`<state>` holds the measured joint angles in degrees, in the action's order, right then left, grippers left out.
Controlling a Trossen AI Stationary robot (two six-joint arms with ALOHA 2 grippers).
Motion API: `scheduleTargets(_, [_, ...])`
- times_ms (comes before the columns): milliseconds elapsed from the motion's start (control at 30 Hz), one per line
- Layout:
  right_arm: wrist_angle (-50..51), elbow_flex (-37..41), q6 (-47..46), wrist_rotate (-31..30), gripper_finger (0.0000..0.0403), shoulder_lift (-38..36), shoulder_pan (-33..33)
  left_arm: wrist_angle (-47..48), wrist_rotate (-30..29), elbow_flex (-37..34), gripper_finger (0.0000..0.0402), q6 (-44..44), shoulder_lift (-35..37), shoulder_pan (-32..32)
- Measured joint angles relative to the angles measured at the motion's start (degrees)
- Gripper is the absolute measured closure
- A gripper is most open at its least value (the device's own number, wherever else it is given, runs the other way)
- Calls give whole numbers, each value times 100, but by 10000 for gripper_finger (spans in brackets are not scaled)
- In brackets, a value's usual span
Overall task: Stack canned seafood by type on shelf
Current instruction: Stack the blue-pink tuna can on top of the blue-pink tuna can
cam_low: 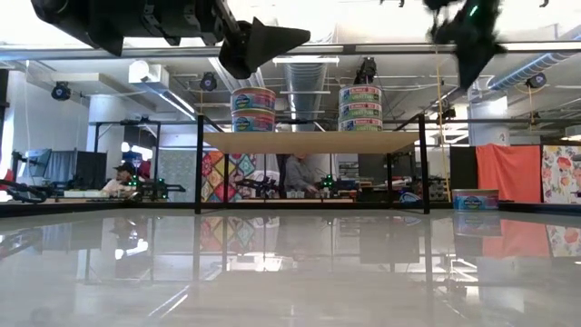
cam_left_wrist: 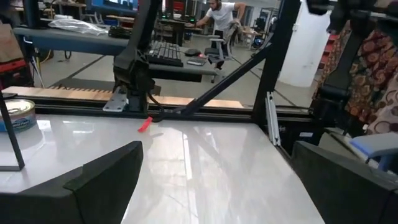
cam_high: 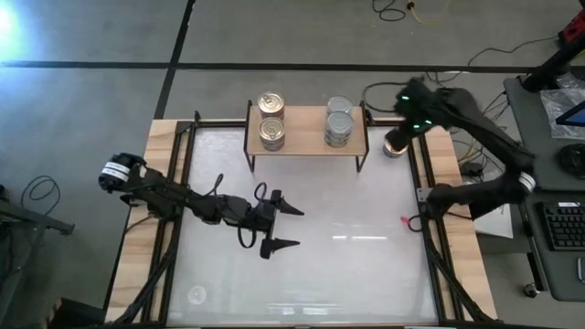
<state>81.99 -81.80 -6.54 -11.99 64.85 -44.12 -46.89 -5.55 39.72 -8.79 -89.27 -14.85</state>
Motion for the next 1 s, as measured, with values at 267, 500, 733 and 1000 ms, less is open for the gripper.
scheduleTargets(267, [-989, 1746, 1151, 1677, 390, -573, -1270, 363, -351, -9, 3, 38, 7, -256])
scheduleTargets(500, [-2325, 3420, 2399, 2497, 390, -1171, -1367, 645, -355, -9, 3, -262, 31, -260])
scheduleTargets(733, [-3532, 4021, 1874, 1604, 390, -1001, -1374, 680, -509, -11, 3, -439, 37, -273])
scheduleTargets(1000, [-4220, 4066, -253, 866, 390, -566, -969, 643, -848, -11, 3, -425, 102, -268])
